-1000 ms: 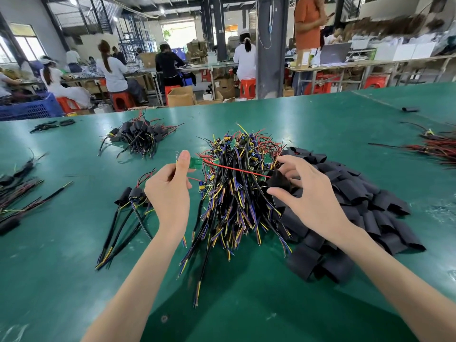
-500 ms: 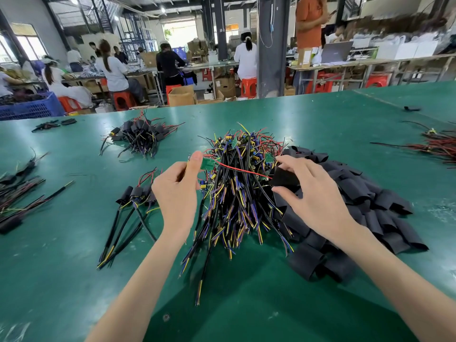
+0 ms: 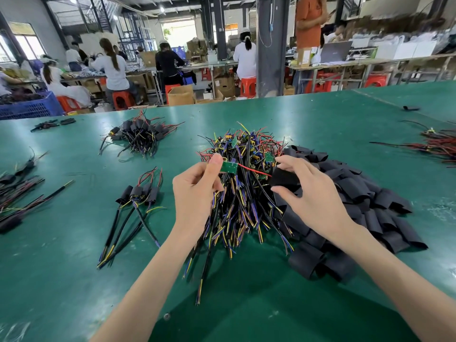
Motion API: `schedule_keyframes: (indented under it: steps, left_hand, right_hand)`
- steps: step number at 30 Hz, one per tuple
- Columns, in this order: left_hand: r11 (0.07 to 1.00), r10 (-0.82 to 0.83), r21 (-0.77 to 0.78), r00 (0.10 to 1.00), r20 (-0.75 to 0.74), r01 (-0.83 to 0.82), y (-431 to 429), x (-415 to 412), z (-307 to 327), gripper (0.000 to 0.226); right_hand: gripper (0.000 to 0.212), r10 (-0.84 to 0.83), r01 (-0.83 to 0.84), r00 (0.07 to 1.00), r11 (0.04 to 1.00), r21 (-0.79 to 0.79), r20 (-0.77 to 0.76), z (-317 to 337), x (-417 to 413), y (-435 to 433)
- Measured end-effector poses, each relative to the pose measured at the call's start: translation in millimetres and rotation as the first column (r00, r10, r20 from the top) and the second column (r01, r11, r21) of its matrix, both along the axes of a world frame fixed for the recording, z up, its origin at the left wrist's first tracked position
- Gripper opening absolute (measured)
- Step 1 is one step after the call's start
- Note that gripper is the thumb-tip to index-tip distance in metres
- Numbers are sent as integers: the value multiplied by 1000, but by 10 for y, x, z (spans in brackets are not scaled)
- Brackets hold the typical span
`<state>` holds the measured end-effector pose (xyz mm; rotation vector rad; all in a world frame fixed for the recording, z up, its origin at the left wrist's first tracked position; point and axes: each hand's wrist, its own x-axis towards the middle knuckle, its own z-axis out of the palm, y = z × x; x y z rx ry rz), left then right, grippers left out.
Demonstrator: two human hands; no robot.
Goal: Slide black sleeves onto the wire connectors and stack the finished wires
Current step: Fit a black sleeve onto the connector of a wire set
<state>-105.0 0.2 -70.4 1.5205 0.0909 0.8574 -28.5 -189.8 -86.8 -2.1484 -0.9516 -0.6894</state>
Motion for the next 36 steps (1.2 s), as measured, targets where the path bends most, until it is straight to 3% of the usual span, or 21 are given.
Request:
schedule_keyframes:
  steps: [6, 12, 18, 29, 36]
  left_hand:
    - [982, -184, 6, 974, -131, 187, -35, 17, -18, 35]
    - [951, -237, 153, 953, -189, 267, -55, 21, -73, 13]
    - [891, -246, 348, 955, -167, 291, -11, 14, -58, 24]
    - [881, -177, 410, 968, -180, 237, -36, -17, -35, 39]
    - [839, -169, 496, 973, -156, 225, -53, -34, -6, 30]
  right_hand:
    - [50, 78, -80, 997, 994, 77, 30, -1, -23, 25]
    - [56, 160, -160, 987, 986, 42, 20, -8, -38, 34]
    - [55, 200, -196, 979, 977, 79, -41, 14, -61, 25]
    - [47, 259, -250, 961, 963, 100, -95, 97, -70, -3]
    - [43, 337, -316, 921, 940, 133, -195, 140, -69, -29]
